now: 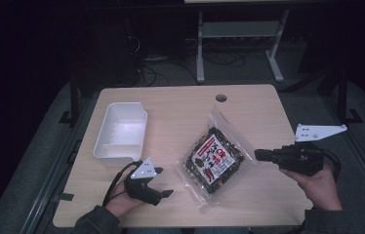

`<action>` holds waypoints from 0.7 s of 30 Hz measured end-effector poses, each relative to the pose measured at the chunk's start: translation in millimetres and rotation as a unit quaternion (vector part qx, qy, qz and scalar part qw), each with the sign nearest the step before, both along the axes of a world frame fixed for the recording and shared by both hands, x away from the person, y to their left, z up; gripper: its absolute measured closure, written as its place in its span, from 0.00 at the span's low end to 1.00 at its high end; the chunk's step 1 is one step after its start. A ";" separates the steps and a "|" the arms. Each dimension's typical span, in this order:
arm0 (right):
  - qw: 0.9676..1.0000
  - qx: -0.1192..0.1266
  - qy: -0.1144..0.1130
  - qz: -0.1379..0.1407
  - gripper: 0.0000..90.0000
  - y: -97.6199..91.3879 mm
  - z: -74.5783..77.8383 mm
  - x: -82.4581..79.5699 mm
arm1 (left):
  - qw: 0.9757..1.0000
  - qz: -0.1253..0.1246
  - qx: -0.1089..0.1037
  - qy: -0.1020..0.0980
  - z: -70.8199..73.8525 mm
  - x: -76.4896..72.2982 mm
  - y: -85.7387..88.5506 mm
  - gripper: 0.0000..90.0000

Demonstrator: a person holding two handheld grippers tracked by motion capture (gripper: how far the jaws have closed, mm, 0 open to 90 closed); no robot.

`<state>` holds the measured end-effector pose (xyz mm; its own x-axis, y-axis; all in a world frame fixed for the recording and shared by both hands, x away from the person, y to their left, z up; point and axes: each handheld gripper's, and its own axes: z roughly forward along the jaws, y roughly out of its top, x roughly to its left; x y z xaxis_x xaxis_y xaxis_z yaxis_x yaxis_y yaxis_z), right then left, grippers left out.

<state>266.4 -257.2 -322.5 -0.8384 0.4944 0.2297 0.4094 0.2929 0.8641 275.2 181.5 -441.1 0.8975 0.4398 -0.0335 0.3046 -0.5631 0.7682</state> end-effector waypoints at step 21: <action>0.990 0.027 -0.033 0.135 1.00 51.8 20.5 8.5 | 0.997 0.002 -0.067 0.032 2.8 15.7 -1.2 0.32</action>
<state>274.9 -205.3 -301.9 -0.9519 0.2394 0.1911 0.2659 0.3358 0.9036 290.9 180.3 -438.3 0.8896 0.4320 -0.1483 0.3571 -0.4554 0.8155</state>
